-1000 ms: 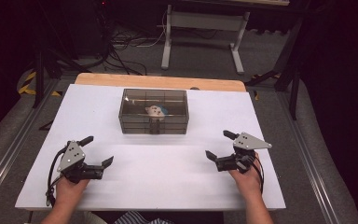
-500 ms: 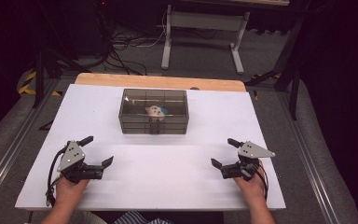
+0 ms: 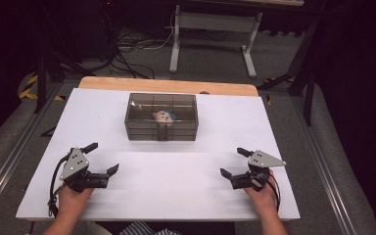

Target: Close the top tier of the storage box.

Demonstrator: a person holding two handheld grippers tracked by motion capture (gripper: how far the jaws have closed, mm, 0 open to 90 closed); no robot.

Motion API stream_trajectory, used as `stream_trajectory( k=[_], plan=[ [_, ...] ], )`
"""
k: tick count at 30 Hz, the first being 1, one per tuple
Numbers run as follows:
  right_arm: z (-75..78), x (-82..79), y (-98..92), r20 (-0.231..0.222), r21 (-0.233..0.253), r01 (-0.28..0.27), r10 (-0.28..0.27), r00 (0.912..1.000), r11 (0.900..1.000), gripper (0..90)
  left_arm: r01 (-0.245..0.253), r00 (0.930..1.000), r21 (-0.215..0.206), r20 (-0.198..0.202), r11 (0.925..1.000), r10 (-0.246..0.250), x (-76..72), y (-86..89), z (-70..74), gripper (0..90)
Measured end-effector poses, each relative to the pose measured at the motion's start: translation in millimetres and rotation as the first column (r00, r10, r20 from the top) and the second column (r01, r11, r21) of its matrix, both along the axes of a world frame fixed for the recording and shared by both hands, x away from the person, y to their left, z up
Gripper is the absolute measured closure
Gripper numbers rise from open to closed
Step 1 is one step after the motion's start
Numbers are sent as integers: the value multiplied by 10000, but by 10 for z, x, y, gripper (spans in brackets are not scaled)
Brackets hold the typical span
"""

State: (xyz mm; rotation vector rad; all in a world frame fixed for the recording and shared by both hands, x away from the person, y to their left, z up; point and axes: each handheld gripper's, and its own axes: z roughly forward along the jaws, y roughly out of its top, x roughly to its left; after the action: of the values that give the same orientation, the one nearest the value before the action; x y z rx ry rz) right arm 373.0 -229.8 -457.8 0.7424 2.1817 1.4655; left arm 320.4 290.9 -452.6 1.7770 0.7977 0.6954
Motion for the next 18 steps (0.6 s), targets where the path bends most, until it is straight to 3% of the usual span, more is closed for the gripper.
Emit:
stream_trajectory(
  k=[18],
  plan=[
    [6, -7, -3, 93, -34, 82, -82, 9999, 10000, 0, -17, 10000, 110, 63, 9999, 16, 6, 9, 3, 14]
  ],
)
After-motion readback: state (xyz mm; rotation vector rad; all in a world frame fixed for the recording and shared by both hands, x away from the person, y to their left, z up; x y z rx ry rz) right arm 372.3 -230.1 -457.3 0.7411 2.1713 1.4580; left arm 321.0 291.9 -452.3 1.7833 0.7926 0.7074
